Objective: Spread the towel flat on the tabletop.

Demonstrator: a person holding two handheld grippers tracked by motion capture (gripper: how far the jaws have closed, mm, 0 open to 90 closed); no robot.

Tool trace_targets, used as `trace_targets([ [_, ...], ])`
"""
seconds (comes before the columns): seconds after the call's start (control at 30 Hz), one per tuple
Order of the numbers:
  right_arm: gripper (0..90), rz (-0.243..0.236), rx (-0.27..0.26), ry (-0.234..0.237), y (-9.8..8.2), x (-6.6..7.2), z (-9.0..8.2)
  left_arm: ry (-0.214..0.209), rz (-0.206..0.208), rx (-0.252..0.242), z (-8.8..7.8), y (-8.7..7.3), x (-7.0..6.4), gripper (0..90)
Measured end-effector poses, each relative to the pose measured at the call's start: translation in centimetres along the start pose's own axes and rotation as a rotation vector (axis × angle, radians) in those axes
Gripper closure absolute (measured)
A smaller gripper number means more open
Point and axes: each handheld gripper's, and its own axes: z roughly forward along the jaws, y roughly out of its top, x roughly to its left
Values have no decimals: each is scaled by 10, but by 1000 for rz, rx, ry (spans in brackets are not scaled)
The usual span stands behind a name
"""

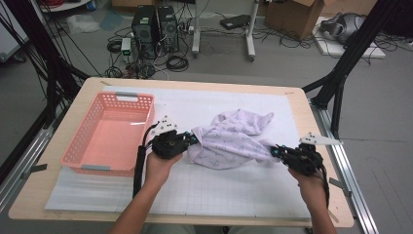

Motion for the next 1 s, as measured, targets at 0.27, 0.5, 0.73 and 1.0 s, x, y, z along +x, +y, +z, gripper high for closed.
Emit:
trace_targets([
  [0.27, 826, 107, 41, -112, 14, -25, 61, 142, 13, 49, 29, -13, 17, 845],
  [0.5, 801, 91, 54, -241, 18, -35, 85, 135, -30, 66, 41, -19, 16, 659],
  [0.73, 644, 6, 28, -240, 14, -29, 50, 118, -18, 32, 12, -22, 8, 467],
  [1.0, 612, -52, 16, -247, 6, -26, 23, 36, 28, 43, -12, -39, -7, 484],
])
